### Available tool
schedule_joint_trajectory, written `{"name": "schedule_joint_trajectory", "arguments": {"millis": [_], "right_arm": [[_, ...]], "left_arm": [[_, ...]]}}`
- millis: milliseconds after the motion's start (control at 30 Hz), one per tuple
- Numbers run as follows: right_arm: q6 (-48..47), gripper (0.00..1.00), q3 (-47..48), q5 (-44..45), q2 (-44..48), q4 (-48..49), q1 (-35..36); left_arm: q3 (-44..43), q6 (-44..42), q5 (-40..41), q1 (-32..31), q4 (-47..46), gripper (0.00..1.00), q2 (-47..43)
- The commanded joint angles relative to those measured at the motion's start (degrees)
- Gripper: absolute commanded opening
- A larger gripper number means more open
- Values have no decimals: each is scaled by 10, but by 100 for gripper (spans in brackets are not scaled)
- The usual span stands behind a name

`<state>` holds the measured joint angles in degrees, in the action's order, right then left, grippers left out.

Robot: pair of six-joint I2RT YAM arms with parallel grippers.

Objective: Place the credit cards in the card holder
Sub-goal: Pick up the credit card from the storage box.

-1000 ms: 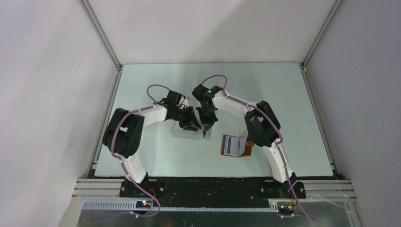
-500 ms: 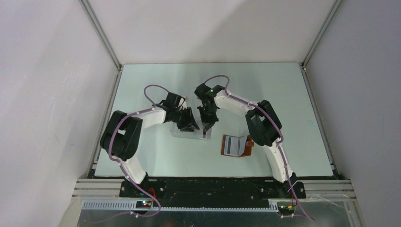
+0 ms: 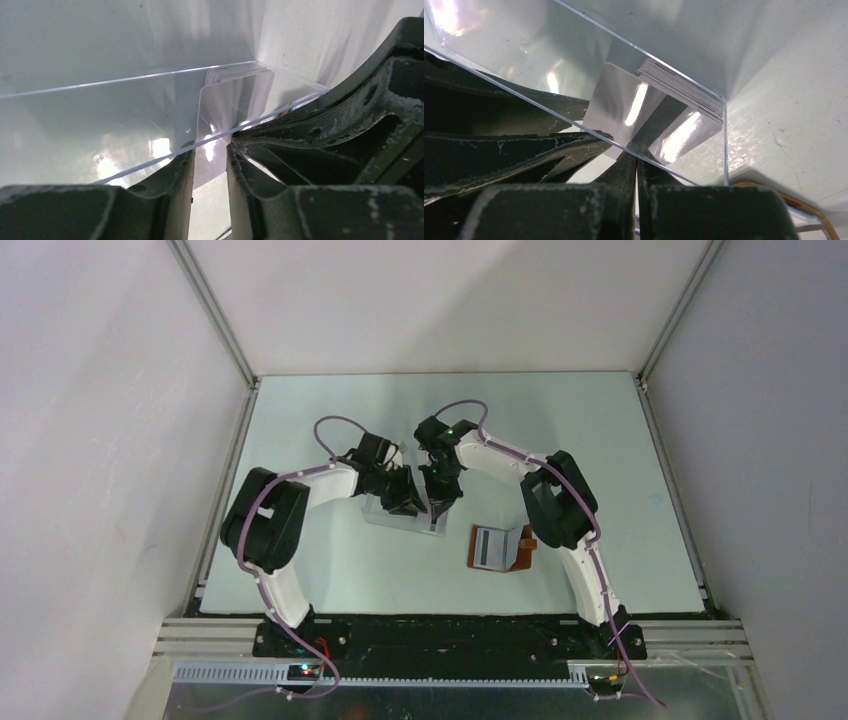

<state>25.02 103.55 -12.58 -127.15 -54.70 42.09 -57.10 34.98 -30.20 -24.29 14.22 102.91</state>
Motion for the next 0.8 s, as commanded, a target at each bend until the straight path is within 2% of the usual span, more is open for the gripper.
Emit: {"name": "schedule_joint_trajectory", "arguments": {"millis": [0,367,500,767], "right_arm": [[3,0,-20,5,0,15,-1],[6,0,-25,-19,10,28,-3],[9,0,-30,-28,16,34,-6],[10,0,-30,-24,37,31,-12]], "left_arm": [[-2,10,-48,-10,1,32,10],[-24,26,-88,-9,-2,29,-51],[-29,28,-117,-9,-3,29,-49],[-20,25,-117,-14,-3,29,-23]]}}
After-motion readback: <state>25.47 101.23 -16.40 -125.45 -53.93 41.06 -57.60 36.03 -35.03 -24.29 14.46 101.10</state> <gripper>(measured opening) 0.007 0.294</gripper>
